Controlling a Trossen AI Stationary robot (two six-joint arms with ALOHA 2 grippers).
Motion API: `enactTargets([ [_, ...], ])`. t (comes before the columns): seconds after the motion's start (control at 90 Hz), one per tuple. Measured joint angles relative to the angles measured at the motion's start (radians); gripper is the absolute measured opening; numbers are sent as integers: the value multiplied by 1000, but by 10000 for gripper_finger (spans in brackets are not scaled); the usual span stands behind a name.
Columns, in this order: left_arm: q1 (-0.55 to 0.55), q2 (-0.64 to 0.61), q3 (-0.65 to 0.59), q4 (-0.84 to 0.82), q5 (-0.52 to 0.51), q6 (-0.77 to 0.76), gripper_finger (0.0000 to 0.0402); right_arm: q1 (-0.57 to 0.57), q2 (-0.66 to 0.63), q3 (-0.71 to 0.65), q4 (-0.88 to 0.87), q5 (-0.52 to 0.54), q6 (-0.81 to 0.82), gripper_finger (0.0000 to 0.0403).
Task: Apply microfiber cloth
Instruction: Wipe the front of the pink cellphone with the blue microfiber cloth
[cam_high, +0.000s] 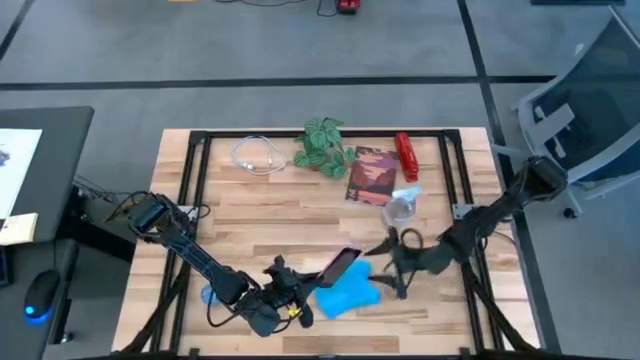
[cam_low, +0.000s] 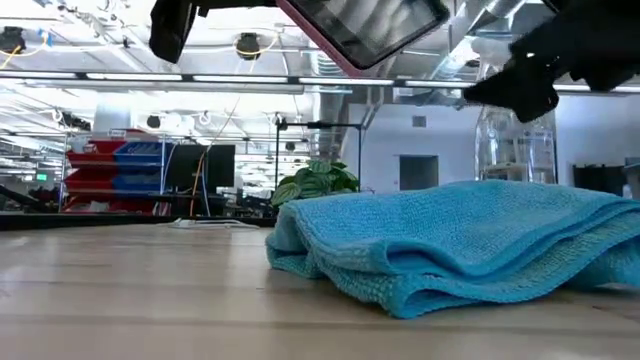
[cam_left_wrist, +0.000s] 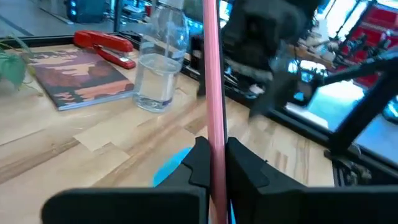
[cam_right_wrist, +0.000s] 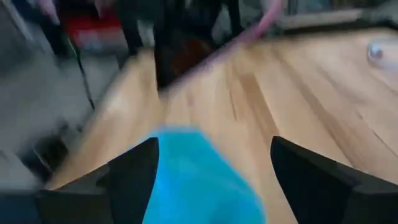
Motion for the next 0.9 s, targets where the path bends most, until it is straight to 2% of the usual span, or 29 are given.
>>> enactTargets([
  [0.067, 0, 9, 0, 39, -1, 30, 6, -19, 20, -22, 126, -31, -22, 291],
  [0.2, 8, 38, 0, 143, 33, 127, 7, -49, 78, 3, 266, -167, -73, 291],
  [0.322, 18, 70, 0, 246, 70, 208, 7, -59, 127, 59, 278, -191, -95, 291],
  [0.456, 25, 81, 0, 279, 76, 238, 7, -57, 155, 110, 275, -257, -143, 276],
  [0.578, 24, 81, 0, 281, 85, 242, 7, -51, 158, 126, 261, -285, -137, 209],
  [0.756, 24, 81, 0, 267, 96, 243, 7, -52, 131, 129, 179, -265, -134, 36],
  [0.8, 24, 81, 0, 255, 95, 243, 10, -52, 116, 129, 146, -256, -129, 21],
  [0.9, 27, 81, 0, 253, 78, 263, 27, -63, 59, 148, 2, -252, -95, 20],
])
